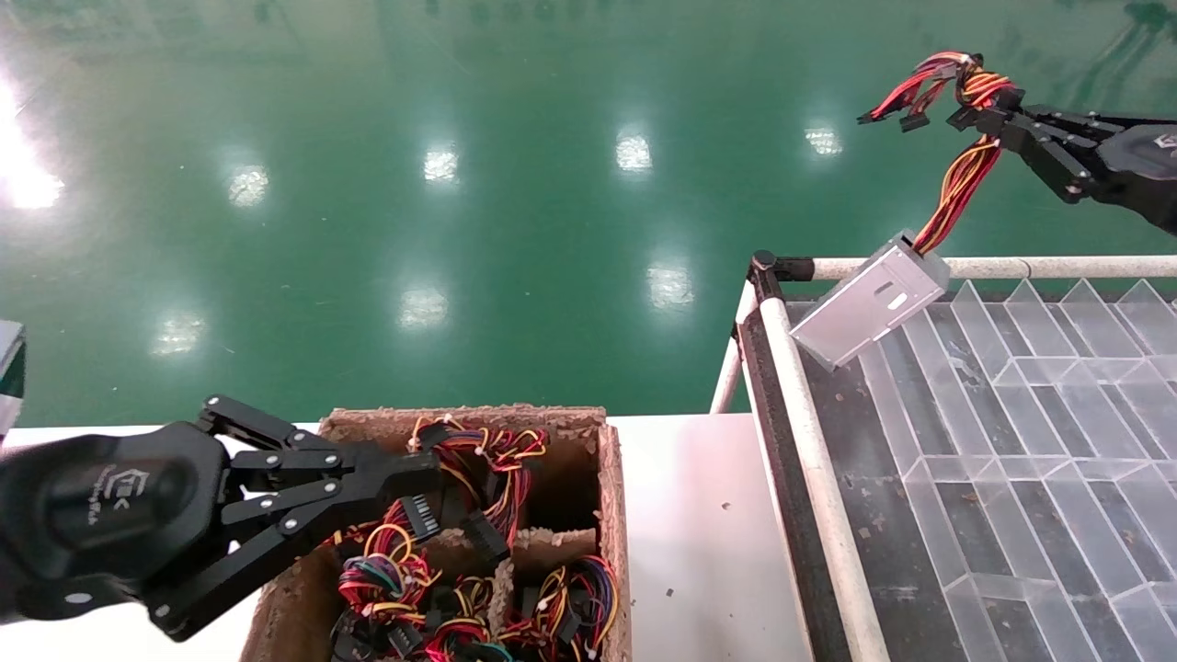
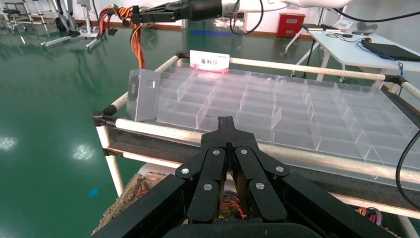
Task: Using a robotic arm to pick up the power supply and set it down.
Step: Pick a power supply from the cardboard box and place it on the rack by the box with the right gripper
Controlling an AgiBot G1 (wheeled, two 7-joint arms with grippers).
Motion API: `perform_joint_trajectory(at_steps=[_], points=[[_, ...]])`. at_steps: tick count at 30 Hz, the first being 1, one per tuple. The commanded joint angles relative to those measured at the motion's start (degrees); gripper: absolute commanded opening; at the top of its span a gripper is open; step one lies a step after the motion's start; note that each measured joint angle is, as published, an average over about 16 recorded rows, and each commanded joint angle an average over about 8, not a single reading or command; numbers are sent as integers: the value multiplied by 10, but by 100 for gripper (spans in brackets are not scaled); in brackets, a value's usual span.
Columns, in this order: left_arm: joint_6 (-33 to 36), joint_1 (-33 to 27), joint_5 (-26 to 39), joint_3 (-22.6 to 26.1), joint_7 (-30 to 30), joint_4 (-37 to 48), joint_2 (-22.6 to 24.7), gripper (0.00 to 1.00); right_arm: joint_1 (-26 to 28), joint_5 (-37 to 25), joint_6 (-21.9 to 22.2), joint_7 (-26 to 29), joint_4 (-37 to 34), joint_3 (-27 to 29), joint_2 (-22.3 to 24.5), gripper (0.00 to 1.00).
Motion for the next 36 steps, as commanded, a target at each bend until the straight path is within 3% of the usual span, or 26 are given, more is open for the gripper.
perform_joint_trajectory(at_steps=[1,19,36], points=[[0,0,0,0,0,0,0,0,5,-3,22,-6,-9,-1,-5,0],[0,0,0,0,0,0,0,0,28,-14,77,-39,-27,-8,-33,0],[0,0,0,0,0,0,0,0,24,-30,26,-48,-31,-20,-80,0]])
